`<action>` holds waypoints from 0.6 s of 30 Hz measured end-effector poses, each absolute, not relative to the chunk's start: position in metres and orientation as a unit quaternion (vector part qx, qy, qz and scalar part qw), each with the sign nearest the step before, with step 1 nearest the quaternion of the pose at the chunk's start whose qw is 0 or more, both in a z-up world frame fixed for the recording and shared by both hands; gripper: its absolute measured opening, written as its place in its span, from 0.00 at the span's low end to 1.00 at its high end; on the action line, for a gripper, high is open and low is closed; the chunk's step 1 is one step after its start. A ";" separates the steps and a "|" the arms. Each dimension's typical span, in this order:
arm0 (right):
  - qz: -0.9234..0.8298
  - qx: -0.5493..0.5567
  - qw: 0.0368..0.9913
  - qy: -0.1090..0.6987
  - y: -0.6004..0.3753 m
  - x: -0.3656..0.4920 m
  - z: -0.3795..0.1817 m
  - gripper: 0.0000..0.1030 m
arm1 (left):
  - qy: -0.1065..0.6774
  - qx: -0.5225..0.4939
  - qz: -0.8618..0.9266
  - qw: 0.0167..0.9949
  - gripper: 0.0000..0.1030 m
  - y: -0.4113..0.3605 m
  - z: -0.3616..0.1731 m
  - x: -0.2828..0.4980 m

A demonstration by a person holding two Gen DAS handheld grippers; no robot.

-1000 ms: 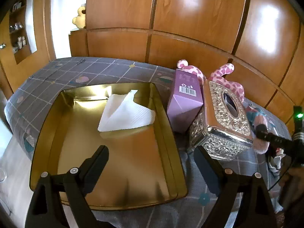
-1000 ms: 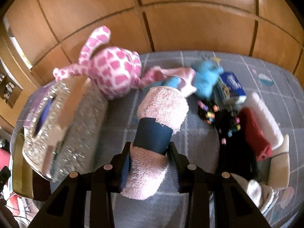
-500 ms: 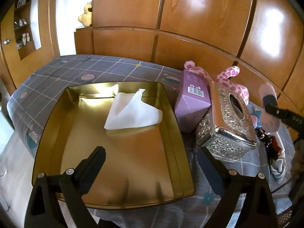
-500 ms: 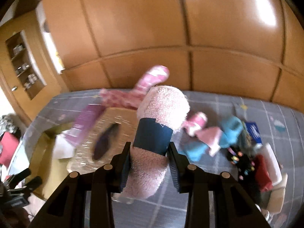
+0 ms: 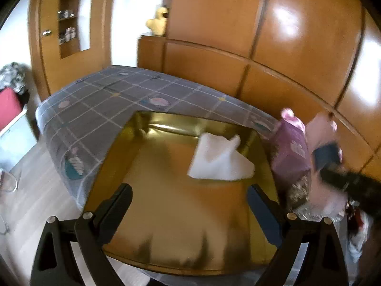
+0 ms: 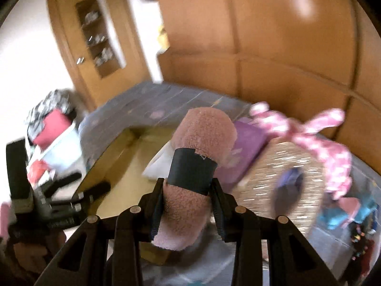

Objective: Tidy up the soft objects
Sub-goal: 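Carry the pink fuzzy roll into the gold tray and open the right gripper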

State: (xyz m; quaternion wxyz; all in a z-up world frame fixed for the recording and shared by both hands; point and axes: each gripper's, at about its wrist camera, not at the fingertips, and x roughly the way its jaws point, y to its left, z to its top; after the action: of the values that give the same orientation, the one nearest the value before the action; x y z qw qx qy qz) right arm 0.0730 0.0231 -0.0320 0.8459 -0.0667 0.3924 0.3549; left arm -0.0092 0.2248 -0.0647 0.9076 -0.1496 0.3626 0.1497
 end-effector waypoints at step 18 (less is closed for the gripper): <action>0.324 -0.151 0.815 0.456 0.099 0.077 -0.111 0.44 | 0.367 -0.170 0.186 0.896 0.94 0.259 -0.084 -0.018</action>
State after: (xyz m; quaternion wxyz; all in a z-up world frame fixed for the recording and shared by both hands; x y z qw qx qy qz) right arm 0.0770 0.0990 -0.1105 0.8149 -0.1510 0.4565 0.3237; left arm -0.0179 0.2589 -0.0835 0.8956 -0.1696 0.3667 0.1862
